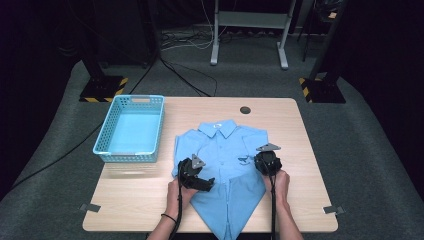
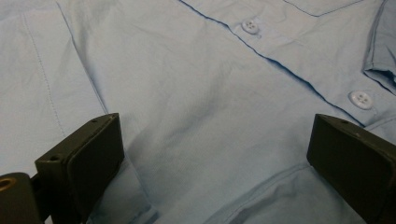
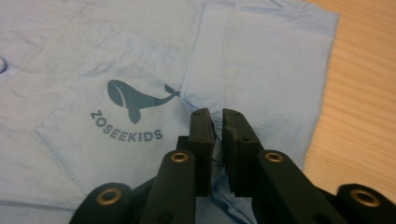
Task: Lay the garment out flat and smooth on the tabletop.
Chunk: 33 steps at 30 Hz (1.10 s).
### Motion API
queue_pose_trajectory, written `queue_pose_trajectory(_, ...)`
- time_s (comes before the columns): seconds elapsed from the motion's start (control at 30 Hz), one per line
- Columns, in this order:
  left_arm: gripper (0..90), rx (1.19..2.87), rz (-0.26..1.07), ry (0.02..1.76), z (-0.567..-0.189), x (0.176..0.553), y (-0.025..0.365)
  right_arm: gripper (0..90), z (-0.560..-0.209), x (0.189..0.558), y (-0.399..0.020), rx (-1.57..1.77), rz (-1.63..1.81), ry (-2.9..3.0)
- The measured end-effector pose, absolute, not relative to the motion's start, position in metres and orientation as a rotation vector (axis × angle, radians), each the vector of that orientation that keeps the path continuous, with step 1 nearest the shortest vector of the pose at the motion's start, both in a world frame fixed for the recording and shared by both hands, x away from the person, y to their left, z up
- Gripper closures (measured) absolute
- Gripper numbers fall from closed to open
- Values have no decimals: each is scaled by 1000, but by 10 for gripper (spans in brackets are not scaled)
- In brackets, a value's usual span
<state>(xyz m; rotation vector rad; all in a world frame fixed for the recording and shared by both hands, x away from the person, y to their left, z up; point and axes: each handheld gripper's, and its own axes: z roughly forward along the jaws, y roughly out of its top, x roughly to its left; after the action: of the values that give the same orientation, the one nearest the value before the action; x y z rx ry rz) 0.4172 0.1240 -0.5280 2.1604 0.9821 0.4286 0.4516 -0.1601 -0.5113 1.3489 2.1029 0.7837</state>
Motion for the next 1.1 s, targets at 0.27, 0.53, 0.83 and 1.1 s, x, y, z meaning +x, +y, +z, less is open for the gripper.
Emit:
queue_pose_trajectory(0.27, 37, 2158, 429, 987, -528, 417, 124, 854, -500, 446, -178, 1341, 735, 2008)
queue_pose_trajectory(0.53, 39, 2159, 431, 990, -528, 417, 124, 852, -495, 442, -214, 1441, 744, 1909)
queue_pose_trajectory(0.83, 40, 2158, 434, 992, -528, 417, 124, 764, -508, 436, -247, 1580, 731, 1845)
queue_pose_trajectory(1.1, 40, 2157, 435, 993, -528, 417, 124, 471, -508, 430, -257, 1651, 741, 1817)
